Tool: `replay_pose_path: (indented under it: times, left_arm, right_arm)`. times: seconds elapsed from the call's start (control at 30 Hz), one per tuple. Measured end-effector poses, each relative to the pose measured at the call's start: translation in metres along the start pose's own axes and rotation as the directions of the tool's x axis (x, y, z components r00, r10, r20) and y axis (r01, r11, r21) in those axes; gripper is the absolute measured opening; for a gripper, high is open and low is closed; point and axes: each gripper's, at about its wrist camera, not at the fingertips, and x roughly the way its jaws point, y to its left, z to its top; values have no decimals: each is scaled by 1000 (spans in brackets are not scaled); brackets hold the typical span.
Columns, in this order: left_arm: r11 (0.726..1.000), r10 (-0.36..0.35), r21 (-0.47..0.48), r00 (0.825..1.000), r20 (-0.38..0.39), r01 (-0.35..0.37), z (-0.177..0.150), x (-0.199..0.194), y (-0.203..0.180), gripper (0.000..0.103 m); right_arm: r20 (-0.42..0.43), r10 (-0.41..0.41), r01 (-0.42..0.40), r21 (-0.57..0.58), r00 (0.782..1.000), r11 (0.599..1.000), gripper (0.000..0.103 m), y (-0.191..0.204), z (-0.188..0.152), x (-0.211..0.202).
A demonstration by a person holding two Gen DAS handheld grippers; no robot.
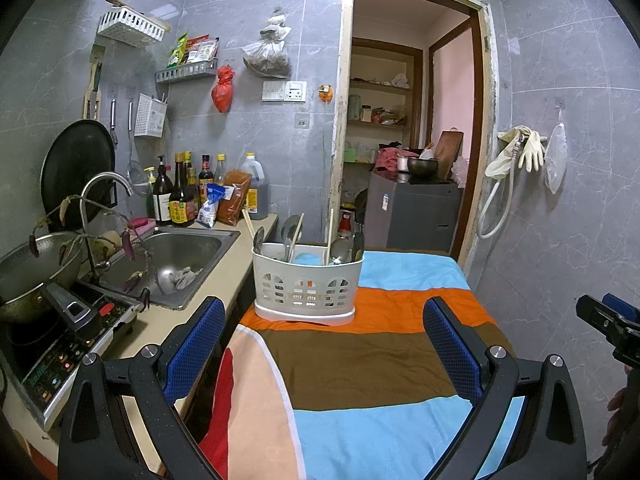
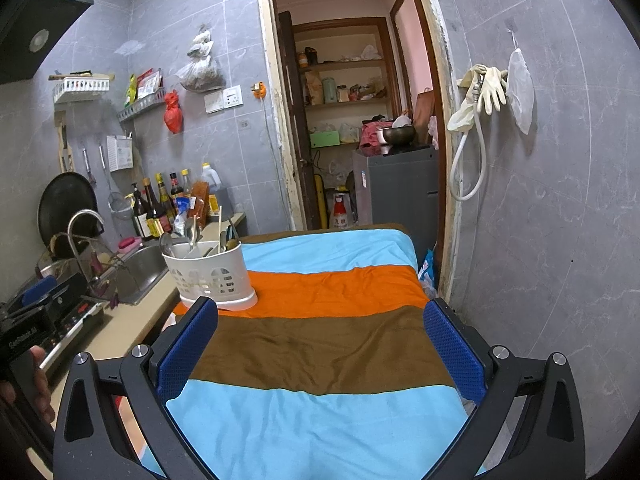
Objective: Organize utensils
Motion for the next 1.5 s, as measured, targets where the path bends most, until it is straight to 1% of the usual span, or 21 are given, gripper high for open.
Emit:
replay_pose_path:
  times: [0.1,0.17,0.4,0.57,1.5]
  left_arm:
    - [999,46,14,999,6,-46,2,-1,-4,97]
    - [998,54,14,998,18,-54,2,-2,-3,97]
    - [998,58,9,998,30,-58,-1,-1,-2,97]
    - [998,65,25,997,34,-66,-3,-2,-4,97]
    - [997,68,24,997,25,-68,-6,-1,-4,97]
  right_arm:
    - [-1,-2,2,-1,1000,1000,103,0,0,0]
    - [1,-3,3,0,1000,1000,103,-1,0,0]
    - [0,-3,3,-2,1000,1000,103,-1,-2,0]
    - [-1,-2,2,-3,1000,1000,103,-2,-2,-1]
    - [-6,-1,1,-5,1000,1000,103,1,-2,-2]
